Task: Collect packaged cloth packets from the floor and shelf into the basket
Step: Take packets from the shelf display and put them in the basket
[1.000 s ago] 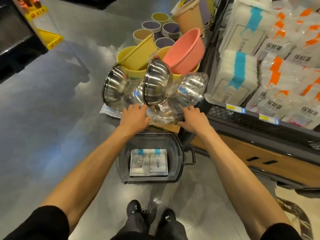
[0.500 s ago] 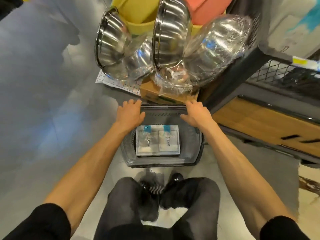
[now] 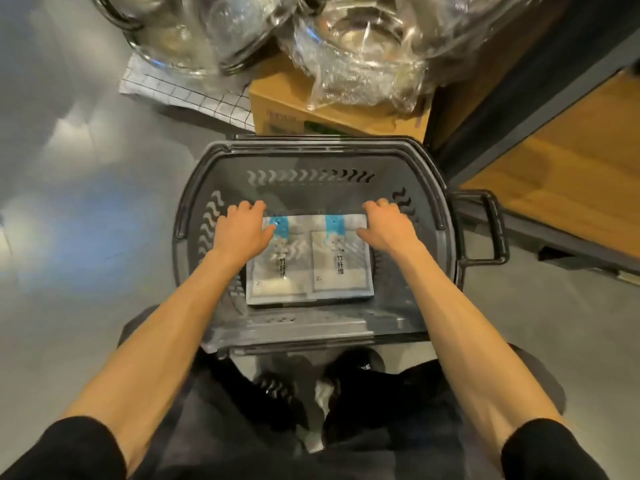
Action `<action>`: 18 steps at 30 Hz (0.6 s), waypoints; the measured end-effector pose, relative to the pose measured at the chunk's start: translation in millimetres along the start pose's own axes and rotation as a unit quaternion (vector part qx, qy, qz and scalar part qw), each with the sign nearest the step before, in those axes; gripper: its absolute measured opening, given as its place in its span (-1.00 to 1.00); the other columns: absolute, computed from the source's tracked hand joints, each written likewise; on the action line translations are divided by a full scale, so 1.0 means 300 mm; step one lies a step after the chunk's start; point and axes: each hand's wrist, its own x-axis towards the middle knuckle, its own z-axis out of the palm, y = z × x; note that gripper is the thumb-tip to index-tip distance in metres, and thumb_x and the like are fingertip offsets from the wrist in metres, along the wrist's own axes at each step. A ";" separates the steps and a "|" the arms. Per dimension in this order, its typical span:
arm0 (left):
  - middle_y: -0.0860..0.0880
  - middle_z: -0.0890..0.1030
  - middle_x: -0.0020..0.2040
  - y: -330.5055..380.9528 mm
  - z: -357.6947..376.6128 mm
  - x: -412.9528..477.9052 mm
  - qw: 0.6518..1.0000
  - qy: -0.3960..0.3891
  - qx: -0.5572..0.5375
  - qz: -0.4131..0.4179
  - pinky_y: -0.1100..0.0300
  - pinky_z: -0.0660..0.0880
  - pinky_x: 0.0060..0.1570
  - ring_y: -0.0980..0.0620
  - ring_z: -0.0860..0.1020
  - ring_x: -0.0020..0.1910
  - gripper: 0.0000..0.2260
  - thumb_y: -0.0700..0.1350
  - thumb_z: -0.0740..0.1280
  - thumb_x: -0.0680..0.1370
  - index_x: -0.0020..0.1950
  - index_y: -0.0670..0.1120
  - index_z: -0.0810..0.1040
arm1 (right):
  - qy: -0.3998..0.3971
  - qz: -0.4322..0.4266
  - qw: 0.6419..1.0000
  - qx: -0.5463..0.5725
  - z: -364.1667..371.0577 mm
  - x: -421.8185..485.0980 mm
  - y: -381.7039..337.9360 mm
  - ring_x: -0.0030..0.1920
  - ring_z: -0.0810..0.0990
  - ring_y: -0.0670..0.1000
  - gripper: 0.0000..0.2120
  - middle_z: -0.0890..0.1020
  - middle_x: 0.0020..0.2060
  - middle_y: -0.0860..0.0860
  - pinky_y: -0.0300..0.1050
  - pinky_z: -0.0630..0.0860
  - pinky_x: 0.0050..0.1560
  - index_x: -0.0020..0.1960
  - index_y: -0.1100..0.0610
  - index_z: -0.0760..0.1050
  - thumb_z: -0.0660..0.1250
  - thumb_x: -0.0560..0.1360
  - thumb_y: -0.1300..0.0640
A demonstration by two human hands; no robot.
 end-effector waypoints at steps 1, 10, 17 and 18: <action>-0.24 0.47 0.30 -0.001 0.046 0.042 1.000 -0.004 0.000 0.000 -0.18 0.44 0.14 -0.30 0.43 0.28 -0.57 0.08 0.24 0.65 0.43 -0.14 0.37 | -0.007 0.003 1.000 0.000 0.048 0.039 0.013 0.35 0.36 0.26 -0.44 0.39 0.35 0.21 0.19 0.41 0.23 0.47 0.19 0.27 0.31 0.58 -0.04; -0.26 0.47 0.38 -0.078 0.385 0.244 0.989 -0.094 -0.056 -0.096 -0.10 0.46 0.21 -0.28 0.47 0.33 -0.46 0.19 0.25 0.62 0.49 -0.11 0.33 | -0.015 0.046 0.998 0.037 0.366 0.299 0.073 0.43 0.30 0.25 -0.43 0.34 0.43 0.21 0.15 0.38 0.30 0.50 0.20 0.26 0.27 0.60 -0.04; -0.28 0.46 0.39 -0.160 0.562 0.281 0.965 -0.114 -0.125 -0.200 -0.08 0.49 0.25 -0.27 0.49 0.31 -0.33 0.25 0.29 0.58 0.50 -0.20 0.29 | -0.028 0.104 0.992 0.068 0.511 0.393 0.087 0.36 0.43 0.28 -0.40 0.35 0.40 0.27 0.11 0.45 0.24 0.47 0.26 0.19 0.29 0.60 -0.06; -0.27 0.45 0.40 -0.160 0.578 0.291 0.959 -0.116 -0.145 -0.213 -0.09 0.49 0.26 -0.28 0.48 0.32 -0.31 0.24 0.32 0.57 0.50 -0.20 0.29 | -0.032 0.118 0.990 0.076 0.524 0.400 0.090 0.35 0.45 0.26 -0.35 0.35 0.41 0.26 0.09 0.46 0.24 0.49 0.26 0.17 0.30 0.59 -0.08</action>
